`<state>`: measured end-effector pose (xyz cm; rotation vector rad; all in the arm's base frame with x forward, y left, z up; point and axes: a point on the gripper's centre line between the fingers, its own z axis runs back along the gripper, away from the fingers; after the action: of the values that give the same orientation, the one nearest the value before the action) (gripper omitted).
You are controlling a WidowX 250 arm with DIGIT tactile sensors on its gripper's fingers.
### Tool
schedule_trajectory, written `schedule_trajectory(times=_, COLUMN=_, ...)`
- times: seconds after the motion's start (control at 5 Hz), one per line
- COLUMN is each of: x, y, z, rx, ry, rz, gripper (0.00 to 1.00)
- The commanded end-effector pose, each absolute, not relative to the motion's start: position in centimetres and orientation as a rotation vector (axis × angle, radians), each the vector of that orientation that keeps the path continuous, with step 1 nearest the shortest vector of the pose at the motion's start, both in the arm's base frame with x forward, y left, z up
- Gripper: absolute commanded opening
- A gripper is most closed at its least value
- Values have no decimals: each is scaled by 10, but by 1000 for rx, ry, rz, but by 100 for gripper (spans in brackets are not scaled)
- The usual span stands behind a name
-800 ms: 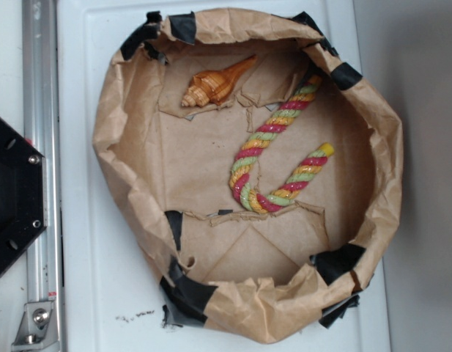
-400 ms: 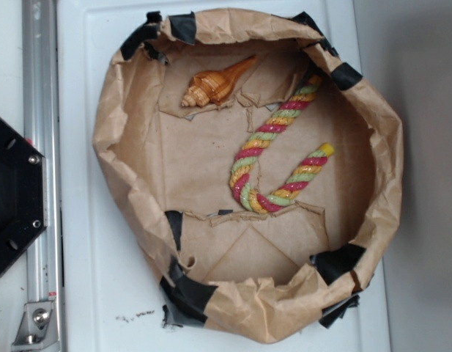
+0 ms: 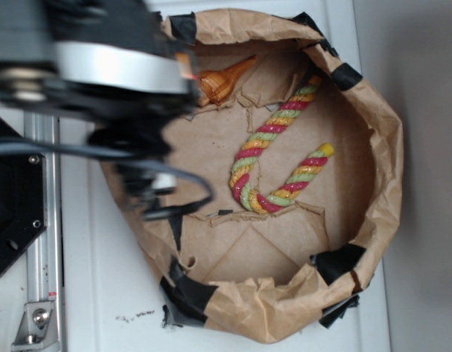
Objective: Grab the shell.
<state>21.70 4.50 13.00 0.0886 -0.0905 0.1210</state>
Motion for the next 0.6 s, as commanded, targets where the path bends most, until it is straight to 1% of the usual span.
schedule_trajectory(times=0.0, x=259, y=39, z=124, rx=60, ry=-138, rz=131, gripper=100)
schedule_trajectory(times=0.2, x=253, y=36, z=91, rx=94, ry=-77, rz=109, gripper=100)
schedule_trajectory(times=0.4, x=243, y=55, z=59, rx=130, ry=-27, rz=116, gripper=100)
